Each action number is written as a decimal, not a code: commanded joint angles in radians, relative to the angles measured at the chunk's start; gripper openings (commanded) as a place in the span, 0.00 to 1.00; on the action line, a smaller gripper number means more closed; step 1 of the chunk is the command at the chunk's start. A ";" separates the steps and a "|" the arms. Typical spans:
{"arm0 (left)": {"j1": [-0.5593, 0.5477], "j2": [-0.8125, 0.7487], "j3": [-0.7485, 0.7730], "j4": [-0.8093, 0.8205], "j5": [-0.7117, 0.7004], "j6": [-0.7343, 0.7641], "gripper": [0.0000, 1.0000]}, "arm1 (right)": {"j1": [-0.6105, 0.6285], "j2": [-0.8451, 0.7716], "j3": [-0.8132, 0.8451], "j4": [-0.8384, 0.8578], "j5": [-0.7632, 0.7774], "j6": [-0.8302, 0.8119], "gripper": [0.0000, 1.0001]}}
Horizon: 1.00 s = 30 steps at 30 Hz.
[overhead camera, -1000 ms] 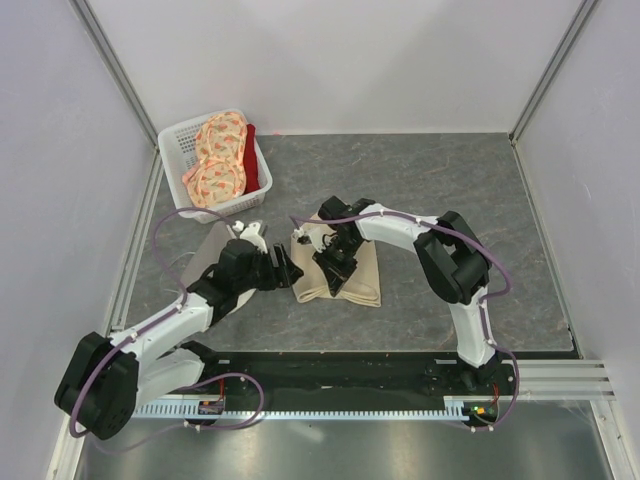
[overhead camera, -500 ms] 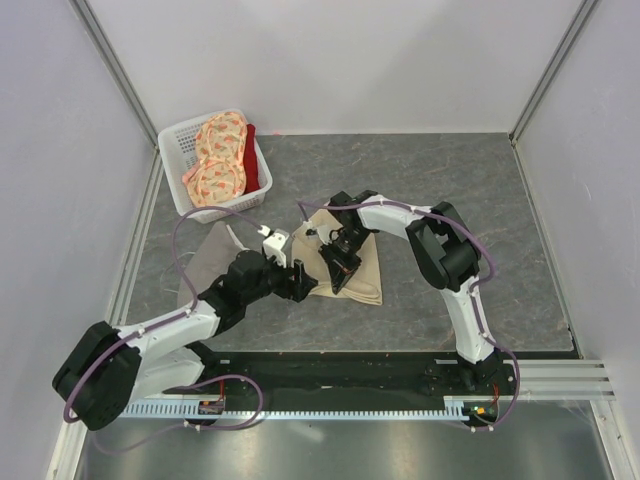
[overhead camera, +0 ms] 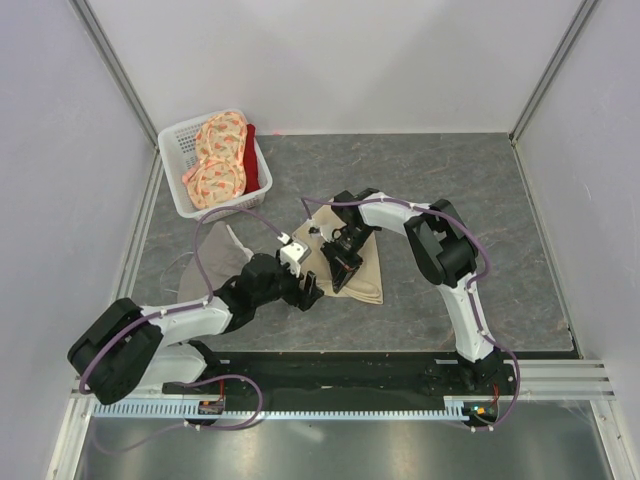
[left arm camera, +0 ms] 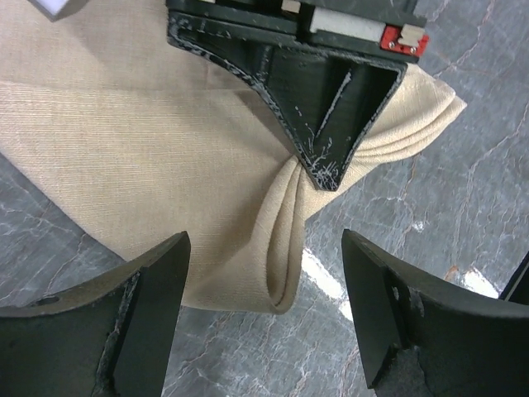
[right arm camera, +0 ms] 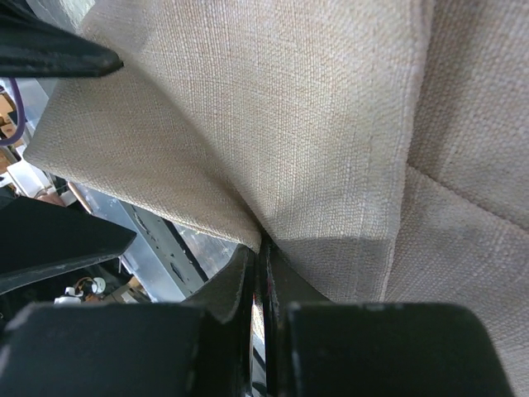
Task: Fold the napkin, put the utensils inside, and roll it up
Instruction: Roll the napkin with the utensil
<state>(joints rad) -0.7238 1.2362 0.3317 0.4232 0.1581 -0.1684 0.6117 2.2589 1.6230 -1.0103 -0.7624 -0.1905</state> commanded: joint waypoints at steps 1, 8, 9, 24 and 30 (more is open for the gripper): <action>-0.026 -0.001 0.021 0.060 -0.025 0.087 0.81 | -0.009 0.018 0.035 0.004 -0.018 -0.027 0.00; -0.062 0.023 0.038 0.003 -0.089 0.109 0.79 | -0.015 0.027 0.043 0.004 -0.021 -0.023 0.00; -0.065 0.028 0.050 -0.007 -0.098 0.107 0.78 | -0.015 0.025 0.041 0.004 -0.021 -0.023 0.00; -0.077 0.115 0.141 -0.159 -0.206 0.087 0.44 | -0.030 0.025 0.051 0.006 -0.064 -0.023 0.00; -0.077 0.146 0.170 -0.199 -0.219 0.060 0.04 | -0.055 -0.019 0.035 0.045 -0.115 -0.001 0.05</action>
<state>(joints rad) -0.7944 1.3613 0.4591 0.2604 -0.0250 -0.1127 0.5827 2.2734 1.6356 -1.0103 -0.8196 -0.1902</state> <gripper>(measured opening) 0.179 0.076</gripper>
